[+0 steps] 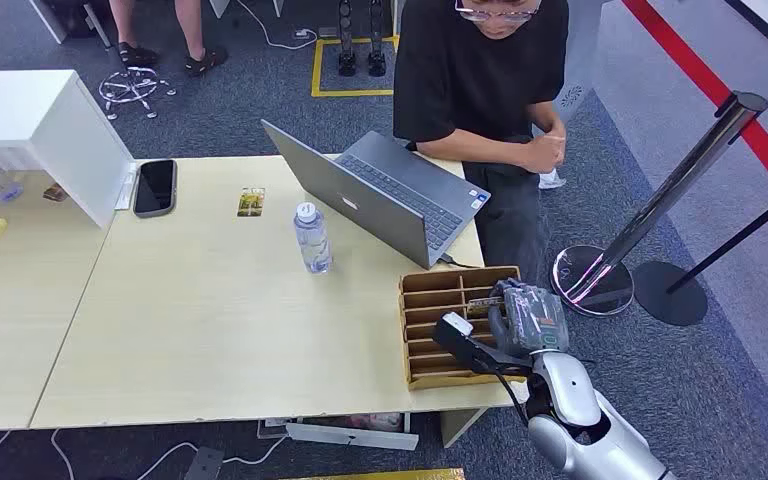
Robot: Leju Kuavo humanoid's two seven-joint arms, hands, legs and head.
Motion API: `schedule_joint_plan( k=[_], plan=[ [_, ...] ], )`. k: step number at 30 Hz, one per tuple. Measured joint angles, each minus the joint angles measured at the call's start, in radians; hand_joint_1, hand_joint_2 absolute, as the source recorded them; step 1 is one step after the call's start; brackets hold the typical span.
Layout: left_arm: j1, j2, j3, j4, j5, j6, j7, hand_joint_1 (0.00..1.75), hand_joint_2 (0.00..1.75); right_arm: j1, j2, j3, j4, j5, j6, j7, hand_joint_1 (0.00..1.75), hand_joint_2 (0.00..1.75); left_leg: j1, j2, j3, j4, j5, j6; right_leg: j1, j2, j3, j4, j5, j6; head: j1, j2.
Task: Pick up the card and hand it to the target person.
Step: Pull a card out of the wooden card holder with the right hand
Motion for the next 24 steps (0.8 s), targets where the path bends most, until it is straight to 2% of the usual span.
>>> schedule_joint_plan(
  k=[12, 24],
  plan=[
    [0.0, 0.0, 0.0, 0.0, -0.002, 0.0, 0.0, 0.0, 0.0, 0.0, 0.0, 0.0, 0.0, 0.003, 0.001, 0.002, 1.2, 1.75, 0.0, 0.0, 0.0, 0.0, 0.0, 0.0, 0.0, 0.0, 0.0, 0.0, 0.0, 0.0, 0.0, 0.0],
    [0.0, 0.0, 0.0, 0.0, -0.005, 0.0, 0.001, 0.0, 0.0, -0.001, 0.0, 0.003, -0.001, -0.023, -0.015, -0.004, 1.4, 1.75, 0.0, 0.0, 0.0, 0.0, 0.0, 0.0, 0.0, 0.0, 0.0, 0.0, 0.0, 0.0, 0.0, 0.0]
  ],
)
